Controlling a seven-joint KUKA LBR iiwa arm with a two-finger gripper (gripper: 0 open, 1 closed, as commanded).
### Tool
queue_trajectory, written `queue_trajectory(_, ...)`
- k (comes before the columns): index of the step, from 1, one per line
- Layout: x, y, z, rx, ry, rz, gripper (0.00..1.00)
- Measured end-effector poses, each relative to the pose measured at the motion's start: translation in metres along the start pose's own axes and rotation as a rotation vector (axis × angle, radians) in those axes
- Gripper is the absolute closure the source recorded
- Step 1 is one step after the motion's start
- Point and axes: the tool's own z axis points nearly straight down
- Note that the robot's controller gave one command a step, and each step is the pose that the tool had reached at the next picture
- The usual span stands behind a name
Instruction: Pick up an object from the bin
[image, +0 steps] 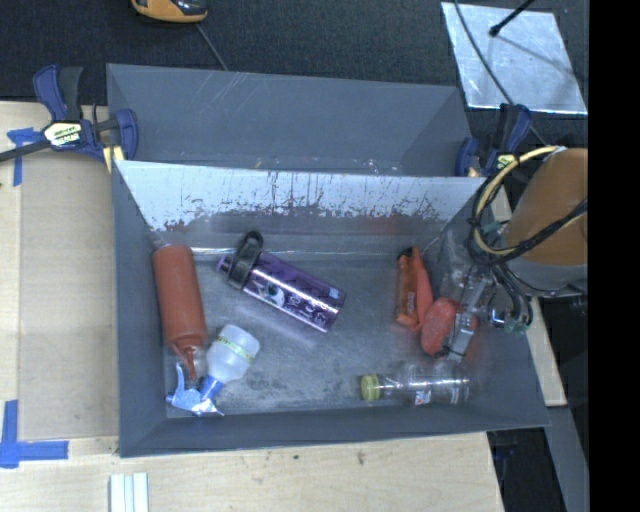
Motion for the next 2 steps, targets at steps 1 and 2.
queue_trajectory(1,-0.002,0.004,0.013,0.0,0.012,-0.034,0.0)
queue_trajectory(2,-0.02,0.006,0.026,0.003,-0.037,-0.176,0.0)
